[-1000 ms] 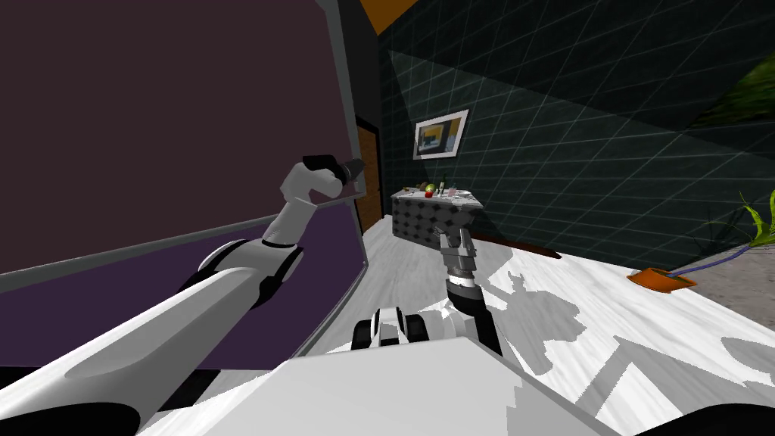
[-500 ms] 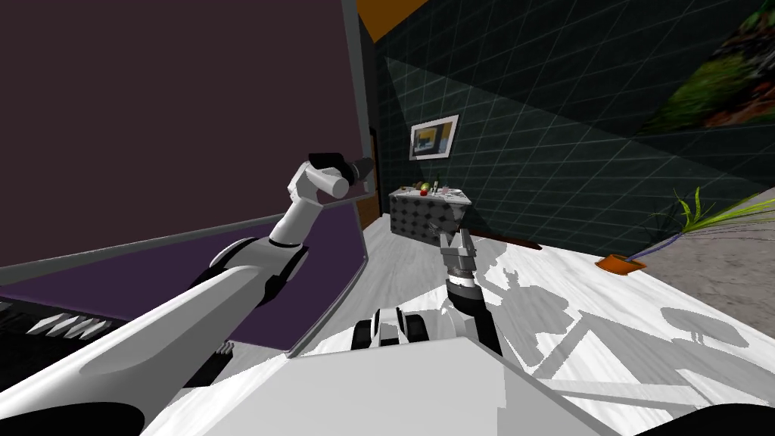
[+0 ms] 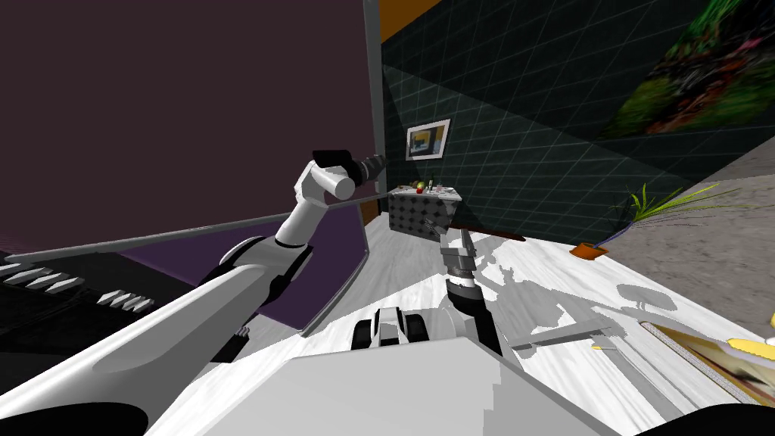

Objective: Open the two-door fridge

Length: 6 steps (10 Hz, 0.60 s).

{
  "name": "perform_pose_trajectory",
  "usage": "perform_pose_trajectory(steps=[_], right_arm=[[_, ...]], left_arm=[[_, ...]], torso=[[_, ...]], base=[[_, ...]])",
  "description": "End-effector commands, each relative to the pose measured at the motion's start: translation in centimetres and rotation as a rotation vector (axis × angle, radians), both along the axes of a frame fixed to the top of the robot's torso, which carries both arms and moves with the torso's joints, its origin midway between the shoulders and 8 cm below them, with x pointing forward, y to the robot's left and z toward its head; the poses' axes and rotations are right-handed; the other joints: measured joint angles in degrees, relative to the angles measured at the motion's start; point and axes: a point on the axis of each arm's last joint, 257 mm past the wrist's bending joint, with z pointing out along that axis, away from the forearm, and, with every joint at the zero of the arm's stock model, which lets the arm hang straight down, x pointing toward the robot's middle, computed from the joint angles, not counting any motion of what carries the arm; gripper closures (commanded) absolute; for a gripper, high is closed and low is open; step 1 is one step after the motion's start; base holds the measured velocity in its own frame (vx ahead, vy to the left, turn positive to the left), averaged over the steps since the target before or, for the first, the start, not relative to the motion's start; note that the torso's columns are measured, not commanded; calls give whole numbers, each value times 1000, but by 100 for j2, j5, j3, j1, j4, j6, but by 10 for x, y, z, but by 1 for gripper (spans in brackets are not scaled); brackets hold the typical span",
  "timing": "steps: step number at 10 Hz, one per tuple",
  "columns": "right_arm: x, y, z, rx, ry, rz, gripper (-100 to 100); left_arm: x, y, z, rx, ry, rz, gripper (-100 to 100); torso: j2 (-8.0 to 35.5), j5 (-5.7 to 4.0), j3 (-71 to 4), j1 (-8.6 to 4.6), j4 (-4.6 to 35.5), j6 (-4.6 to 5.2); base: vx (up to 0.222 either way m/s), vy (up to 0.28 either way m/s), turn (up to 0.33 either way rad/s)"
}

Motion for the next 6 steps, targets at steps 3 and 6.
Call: perform_pose_trajectory(steps=[3,6], right_arm=[[0,0,0,0,0,0,0],[0,0,0,0,0,0,0]], left_arm=[[-46,-50,1,-3,-2,-134,100],[-67,-65,-1,1,-1,-186,100]], torso=[[-1,-6,-2,-10,-4,15],[-1,-6,-2,-3,-5,14]], base=[[-203,61,-39],[-162,83,-27]])
